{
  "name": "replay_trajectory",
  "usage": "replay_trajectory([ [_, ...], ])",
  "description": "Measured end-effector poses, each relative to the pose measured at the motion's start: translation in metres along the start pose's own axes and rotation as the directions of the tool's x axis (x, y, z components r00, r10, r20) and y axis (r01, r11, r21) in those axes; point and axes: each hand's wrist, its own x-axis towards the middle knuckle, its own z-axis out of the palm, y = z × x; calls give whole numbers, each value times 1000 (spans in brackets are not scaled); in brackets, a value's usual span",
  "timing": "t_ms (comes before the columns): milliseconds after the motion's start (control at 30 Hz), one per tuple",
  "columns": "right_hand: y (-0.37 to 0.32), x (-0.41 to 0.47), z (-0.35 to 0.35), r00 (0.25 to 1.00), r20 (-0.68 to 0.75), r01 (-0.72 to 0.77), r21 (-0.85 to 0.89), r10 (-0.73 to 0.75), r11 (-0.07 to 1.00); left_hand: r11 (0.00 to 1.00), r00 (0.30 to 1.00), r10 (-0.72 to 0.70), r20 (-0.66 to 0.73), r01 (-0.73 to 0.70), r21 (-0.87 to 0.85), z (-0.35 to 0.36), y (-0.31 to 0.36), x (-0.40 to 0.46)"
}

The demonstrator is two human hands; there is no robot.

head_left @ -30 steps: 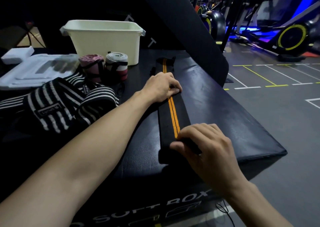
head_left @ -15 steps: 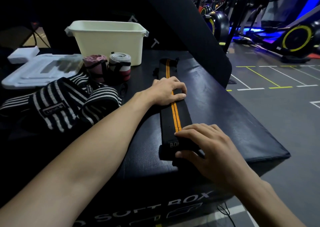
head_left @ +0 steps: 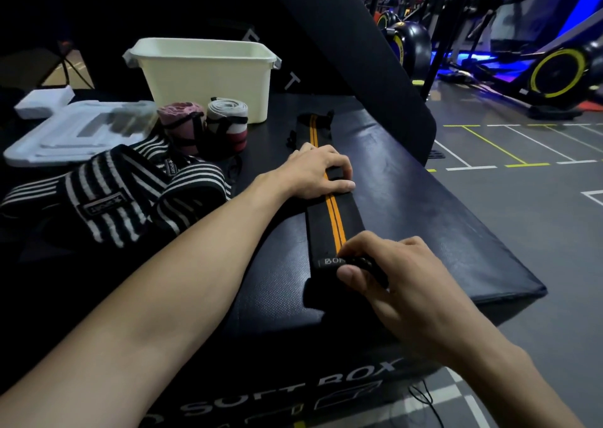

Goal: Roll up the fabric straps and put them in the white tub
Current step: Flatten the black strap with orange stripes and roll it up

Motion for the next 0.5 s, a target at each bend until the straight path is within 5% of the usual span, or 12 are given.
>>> replay_trajectory([
  [333,1,20,17,991,-75,-126,-211,113,969,999,999,-16,-46,14,-46,2,-3,-3],
  [500,-3,24,17,985,-122,-140,-178,119,974,999,999,-26,-43,24,-45,3,-3,0],
])
